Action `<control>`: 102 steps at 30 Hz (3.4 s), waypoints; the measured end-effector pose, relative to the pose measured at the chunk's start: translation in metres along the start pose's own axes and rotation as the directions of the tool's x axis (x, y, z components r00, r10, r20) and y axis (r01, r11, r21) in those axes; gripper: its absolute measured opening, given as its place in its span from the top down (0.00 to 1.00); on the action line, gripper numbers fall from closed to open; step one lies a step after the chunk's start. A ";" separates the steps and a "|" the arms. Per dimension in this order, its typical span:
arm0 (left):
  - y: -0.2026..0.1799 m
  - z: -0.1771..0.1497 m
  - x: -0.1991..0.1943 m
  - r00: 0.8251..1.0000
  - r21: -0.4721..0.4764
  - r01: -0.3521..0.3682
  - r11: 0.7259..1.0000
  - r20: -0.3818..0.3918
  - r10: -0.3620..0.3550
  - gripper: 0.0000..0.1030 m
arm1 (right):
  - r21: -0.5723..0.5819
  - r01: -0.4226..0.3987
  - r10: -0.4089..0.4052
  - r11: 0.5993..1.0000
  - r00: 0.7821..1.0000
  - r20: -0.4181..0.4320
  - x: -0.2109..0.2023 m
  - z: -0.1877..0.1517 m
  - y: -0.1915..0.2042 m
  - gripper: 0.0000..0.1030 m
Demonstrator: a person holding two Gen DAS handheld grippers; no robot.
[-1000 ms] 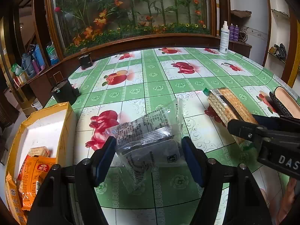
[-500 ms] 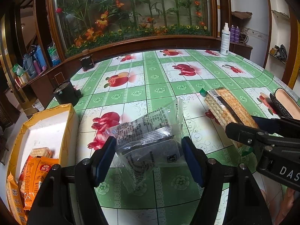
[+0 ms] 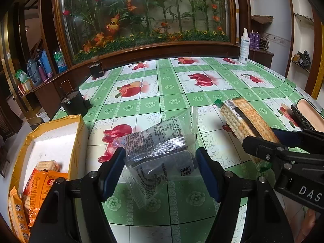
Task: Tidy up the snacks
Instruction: 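Lift and carry the candy bag and cracker biscuit toward the tray with both grippers, then lower the candy bag and cracker biscuit into the tray with both grippers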
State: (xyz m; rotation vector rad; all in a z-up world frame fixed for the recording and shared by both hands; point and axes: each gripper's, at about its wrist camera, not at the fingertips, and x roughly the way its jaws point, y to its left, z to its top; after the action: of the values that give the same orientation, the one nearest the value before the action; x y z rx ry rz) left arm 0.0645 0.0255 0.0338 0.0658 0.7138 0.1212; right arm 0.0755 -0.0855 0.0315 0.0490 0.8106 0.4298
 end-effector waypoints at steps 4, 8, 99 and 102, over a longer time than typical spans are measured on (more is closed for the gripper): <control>0.000 0.001 -0.002 1.000 -0.002 -0.003 1.000 0.009 0.003 0.31 | -0.007 -0.001 0.001 1.000 1.000 0.006 -0.001 0.000 0.002 0.52; 0.000 0.001 -0.003 1.000 -0.002 -0.006 1.000 0.014 0.006 0.31 | -0.012 -0.002 0.002 1.000 1.000 0.009 -0.001 0.000 0.003 0.52; 0.168 -0.113 -0.128 0.969 -0.325 -0.196 0.925 0.080 0.233 0.31 | -0.352 -0.068 0.098 0.933 0.993 0.067 -0.019 -0.029 0.224 0.51; 0.169 -0.113 -0.128 0.969 -0.325 -0.195 0.925 0.082 0.233 0.31 | -0.384 -0.052 0.086 0.922 0.994 0.073 -0.016 -0.032 0.233 0.51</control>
State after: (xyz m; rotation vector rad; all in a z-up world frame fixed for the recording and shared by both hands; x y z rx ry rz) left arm -0.1208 0.1778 0.0492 -0.1549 0.5589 0.4376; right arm -0.0395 0.1174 0.0676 -0.2667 0.6274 0.6427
